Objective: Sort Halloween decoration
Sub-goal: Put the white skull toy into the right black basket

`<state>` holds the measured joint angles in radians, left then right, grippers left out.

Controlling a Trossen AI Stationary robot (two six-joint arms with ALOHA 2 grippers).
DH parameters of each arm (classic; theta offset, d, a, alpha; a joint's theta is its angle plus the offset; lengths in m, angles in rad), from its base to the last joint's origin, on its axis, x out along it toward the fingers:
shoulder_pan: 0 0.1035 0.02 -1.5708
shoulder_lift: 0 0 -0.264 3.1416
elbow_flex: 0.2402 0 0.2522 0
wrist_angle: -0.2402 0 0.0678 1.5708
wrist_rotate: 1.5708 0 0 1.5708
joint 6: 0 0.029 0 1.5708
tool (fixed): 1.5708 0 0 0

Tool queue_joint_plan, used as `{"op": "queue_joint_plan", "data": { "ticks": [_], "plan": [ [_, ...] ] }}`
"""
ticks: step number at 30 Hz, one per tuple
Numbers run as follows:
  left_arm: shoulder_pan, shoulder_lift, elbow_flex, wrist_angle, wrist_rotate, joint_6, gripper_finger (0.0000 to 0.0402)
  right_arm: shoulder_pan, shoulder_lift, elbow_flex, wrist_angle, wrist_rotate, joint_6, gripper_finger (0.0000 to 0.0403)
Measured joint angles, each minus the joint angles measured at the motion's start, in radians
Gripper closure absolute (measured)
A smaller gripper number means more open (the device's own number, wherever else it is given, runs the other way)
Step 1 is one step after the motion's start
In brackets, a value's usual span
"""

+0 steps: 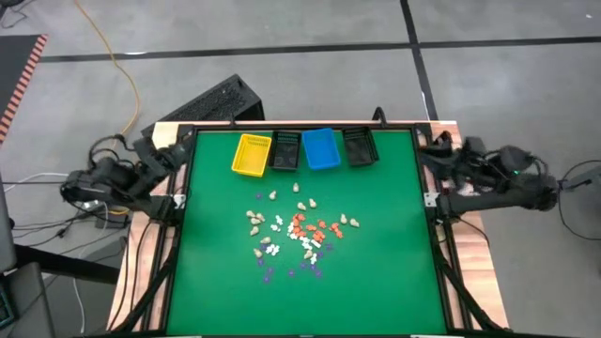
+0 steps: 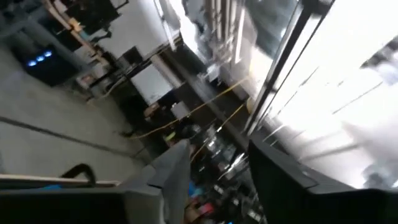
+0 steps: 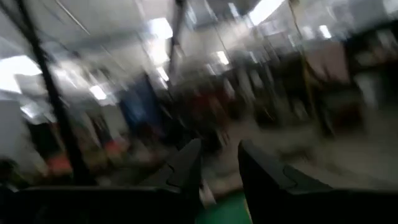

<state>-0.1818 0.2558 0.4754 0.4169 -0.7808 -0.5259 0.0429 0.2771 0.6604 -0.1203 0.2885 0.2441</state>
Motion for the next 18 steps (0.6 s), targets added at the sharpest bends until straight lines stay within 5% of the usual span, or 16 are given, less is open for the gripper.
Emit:
{"op": "queue_joint_plan", "data": {
  "ticks": [7,12,18],
  "plan": [
    [-0.001,0.141,0.304,-0.486,0.033,-0.015,0.0224,0.011,0.313,0.206,-0.566,-0.027,0.177,0.0269],
    [-0.001,0.228,0.442,-0.716,0.037,-0.042,0.0225,0.072,0.501,0.197,-0.599,-0.108,0.201,0.0264],
    [-0.001,0.278,0.471,-0.783,0.04,-0.045,0.0225,0.176,0.703,0.195,-0.596,-0.107,0.209,0.0214]
  ]
}}
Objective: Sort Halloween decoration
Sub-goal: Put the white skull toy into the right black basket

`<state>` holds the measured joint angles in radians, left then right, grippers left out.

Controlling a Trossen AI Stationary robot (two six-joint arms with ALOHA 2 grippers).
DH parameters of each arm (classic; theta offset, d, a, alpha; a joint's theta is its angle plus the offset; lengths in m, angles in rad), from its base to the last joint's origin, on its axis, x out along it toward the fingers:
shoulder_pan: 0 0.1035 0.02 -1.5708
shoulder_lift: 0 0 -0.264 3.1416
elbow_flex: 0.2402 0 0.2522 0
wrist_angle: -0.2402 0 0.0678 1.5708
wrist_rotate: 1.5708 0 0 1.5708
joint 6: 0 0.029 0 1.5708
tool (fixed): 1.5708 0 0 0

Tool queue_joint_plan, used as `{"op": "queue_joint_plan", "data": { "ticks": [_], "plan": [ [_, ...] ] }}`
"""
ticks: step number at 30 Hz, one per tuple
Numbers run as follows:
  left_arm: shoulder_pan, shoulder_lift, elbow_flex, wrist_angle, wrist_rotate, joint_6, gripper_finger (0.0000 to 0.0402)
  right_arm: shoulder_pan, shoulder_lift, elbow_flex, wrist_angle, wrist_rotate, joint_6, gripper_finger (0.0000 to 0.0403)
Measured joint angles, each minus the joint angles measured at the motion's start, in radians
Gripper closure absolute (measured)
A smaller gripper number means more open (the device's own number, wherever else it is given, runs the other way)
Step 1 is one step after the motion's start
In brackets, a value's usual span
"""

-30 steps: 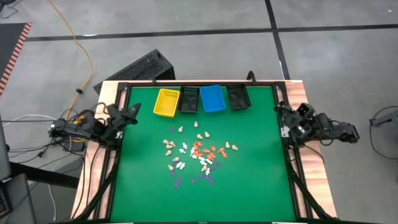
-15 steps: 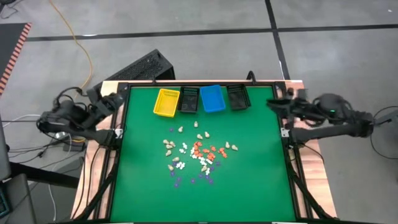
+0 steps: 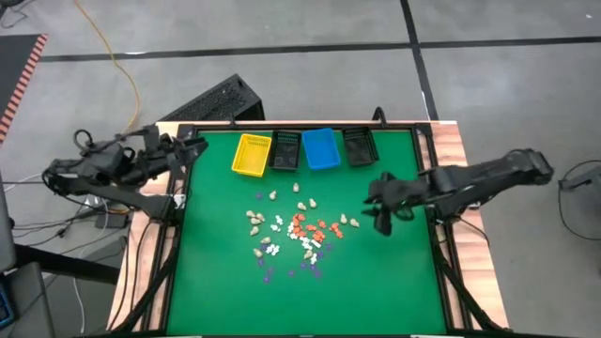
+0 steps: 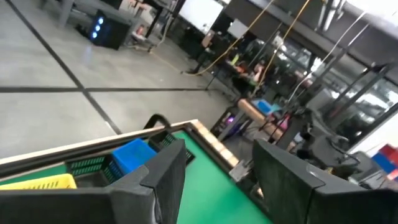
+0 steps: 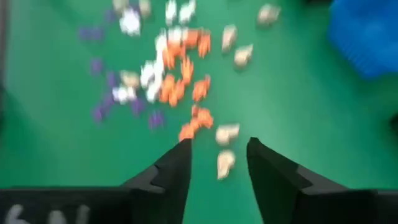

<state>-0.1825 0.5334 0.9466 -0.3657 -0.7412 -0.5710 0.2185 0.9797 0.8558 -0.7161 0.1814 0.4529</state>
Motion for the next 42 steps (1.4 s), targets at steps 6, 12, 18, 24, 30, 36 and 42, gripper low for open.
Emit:
{"op": "queue_joint_plan", "data": {
  "ticks": [6,12,18,24,30,36,42],
  "plan": [
    [0.0,0.015,0.0,-0.03,-0.005,-0.001,0.0225,0.051,0.166,0.001,0.001,0.015,0.026,0.0149],
    [0.0,0.016,0.0,-0.033,-0.006,-0.001,0.0225,0.041,0.294,0.001,0.01,0.029,0.025,0.0143],
    [0.001,0.016,0.0,-0.036,-0.006,-0.001,0.0225,0.026,0.408,0.001,0.028,0.028,0.01,0.0143],
    [0.001,0.016,0.0,-0.049,-0.006,0.001,0.0225,-0.02,0.511,0.001,0.07,-0.001,-0.017,0.0143],
    [0.001,0.016,0.0,-0.049,-0.006,-0.001,0.0225,-0.053,0.574,0.001,0.125,-0.005,-0.089,0.0143],
    [0.001,0.016,0.0,-0.048,-0.006,-0.013,0.0225,-0.072,0.595,-0.017,0.14,-0.037,-0.092,0.0143],
    [0.001,0.016,0.0,-0.048,-0.019,-0.013,0.0225,-0.071,0.585,-0.052,0.185,-0.075,-0.074,0.0152]
  ]
}}
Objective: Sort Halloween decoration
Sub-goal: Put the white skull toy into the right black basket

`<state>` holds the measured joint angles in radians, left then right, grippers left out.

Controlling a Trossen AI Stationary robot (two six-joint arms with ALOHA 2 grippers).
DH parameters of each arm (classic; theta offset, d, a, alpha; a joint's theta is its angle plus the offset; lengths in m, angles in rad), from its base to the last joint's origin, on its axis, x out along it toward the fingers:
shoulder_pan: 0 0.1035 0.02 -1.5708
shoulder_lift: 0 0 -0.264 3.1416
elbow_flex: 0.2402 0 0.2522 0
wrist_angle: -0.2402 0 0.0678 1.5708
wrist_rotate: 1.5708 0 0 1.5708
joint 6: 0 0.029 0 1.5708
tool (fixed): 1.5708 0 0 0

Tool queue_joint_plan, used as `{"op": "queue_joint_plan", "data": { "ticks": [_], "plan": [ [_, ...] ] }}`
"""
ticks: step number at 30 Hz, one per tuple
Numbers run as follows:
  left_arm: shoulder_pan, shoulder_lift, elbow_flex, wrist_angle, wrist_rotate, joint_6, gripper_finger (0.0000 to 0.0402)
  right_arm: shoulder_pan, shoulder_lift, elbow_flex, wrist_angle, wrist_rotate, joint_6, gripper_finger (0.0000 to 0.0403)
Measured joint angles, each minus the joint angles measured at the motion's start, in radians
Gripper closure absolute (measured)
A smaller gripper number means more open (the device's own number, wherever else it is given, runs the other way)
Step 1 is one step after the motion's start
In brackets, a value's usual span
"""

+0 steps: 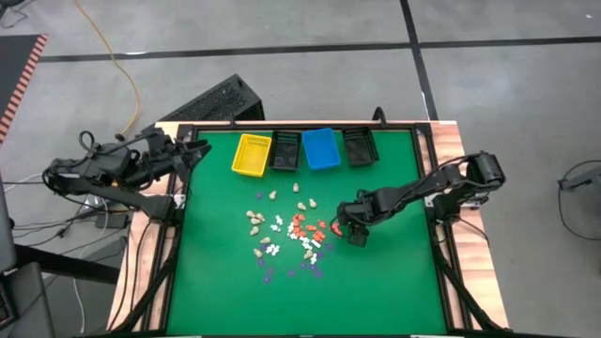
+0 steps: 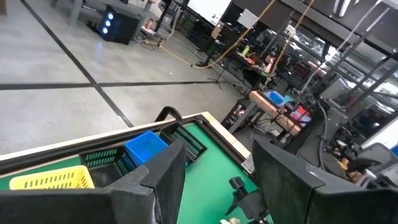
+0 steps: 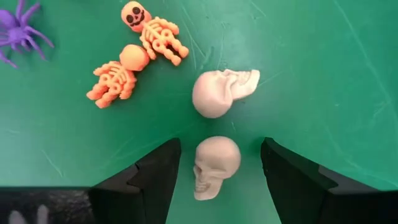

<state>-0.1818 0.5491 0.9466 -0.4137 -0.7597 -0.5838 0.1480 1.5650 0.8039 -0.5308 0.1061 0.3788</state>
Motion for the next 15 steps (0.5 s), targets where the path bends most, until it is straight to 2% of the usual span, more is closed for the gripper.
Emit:
{"op": "queue_joint_plan", "data": {
  "ticks": [4,10,15],
  "plan": [
    [0.0,0.0,0.0,0.001,-0.025,0.0,0.0225,-0.011,0.0,-0.019,0.021,-0.029,0.018,0.019],
    [0.0,0.0,0.0,0.0,-0.041,0.0,0.0225,-0.02,0.001,-0.023,0.024,-0.037,0.023,0.0283],
    [0.0,0.0,0.0,0.0,-0.041,0.0,0.0225,-0.02,0.002,-0.024,0.031,-0.037,0.021,0.0288]
  ]
}}
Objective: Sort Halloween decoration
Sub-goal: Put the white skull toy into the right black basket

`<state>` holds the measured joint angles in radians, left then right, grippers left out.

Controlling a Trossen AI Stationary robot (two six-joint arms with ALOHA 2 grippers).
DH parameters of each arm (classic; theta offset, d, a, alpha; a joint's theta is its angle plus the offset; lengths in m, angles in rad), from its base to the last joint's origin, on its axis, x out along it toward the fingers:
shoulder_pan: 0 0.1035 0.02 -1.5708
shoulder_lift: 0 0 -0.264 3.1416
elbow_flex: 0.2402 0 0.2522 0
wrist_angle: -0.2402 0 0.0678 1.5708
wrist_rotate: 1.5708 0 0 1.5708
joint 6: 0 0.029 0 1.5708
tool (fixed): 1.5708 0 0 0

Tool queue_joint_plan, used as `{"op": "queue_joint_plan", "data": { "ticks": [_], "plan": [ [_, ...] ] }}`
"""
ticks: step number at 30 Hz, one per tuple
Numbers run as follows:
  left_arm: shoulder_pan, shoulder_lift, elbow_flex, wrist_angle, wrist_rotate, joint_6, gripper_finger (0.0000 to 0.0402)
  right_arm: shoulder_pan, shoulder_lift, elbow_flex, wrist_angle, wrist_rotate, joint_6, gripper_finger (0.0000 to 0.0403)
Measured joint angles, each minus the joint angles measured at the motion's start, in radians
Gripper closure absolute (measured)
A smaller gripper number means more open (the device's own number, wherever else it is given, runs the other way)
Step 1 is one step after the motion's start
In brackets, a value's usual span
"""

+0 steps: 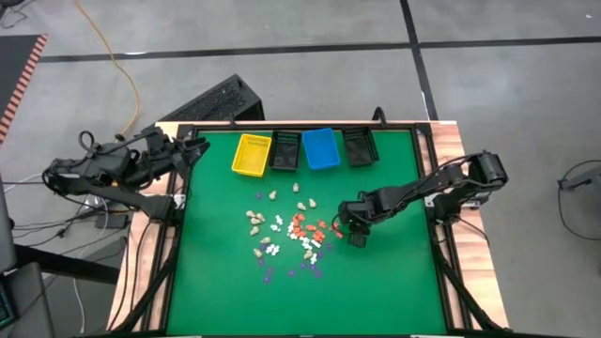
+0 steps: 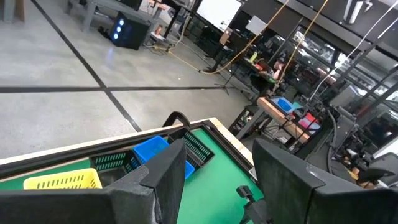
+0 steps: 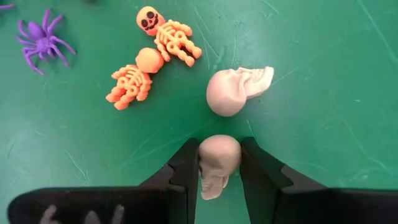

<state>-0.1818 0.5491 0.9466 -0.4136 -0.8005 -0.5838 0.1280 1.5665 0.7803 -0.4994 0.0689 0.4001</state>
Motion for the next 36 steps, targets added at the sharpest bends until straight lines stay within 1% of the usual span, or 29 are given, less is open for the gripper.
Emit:
{"op": "queue_joint_plan", "data": {
  "ticks": [5,10,13,15,20,25,28,32,36],
  "plan": [
    [0.0,0.0,0.0,0.001,0.0,0.0,0.0225,-0.013,-0.046,-0.006,0.0,0.0,0.001,0.0288],
    [0.0,0.0,0.0,0.001,0.0,0.0,0.0225,-0.098,-0.164,-0.004,-0.018,0.001,-0.001,0.0288],
    [0.0,0.0,0.0,0.001,-0.001,0.0,0.0225,-0.182,-0.237,-0.004,-0.024,0.002,-0.01,0.0288],
    [0.0,0.0,0.0,0.001,-0.013,-0.001,0.0225,-0.258,-0.286,0.003,-0.02,0.008,-0.021,0.0288],
    [0.0,0.0,0.0,0.001,-0.043,-0.016,0.0225,-0.47,-0.344,0.031,-0.015,0.047,-0.036,0.0288],
    [0.0,0.0,0.0,0.001,-0.043,-0.057,0.0225,-0.674,-0.336,0.039,0.029,0.051,-0.066,0.0288],
    [0.0,0.0,0.0,0.0,-0.043,-0.059,0.0225,-0.769,-0.303,0.039,0.043,0.048,-0.069,0.0276],
    [0.0,0.0,0.0,0.0,-0.043,-0.068,0.0225,-0.841,-0.239,0.039,0.096,-0.007,-0.09,0.0261],
    [0.0,0.0,0.0,0.0,-0.044,-0.075,0.0225,-0.852,-0.187,0.039,0.157,-0.036,-0.122,0.0255]
  ]
}}
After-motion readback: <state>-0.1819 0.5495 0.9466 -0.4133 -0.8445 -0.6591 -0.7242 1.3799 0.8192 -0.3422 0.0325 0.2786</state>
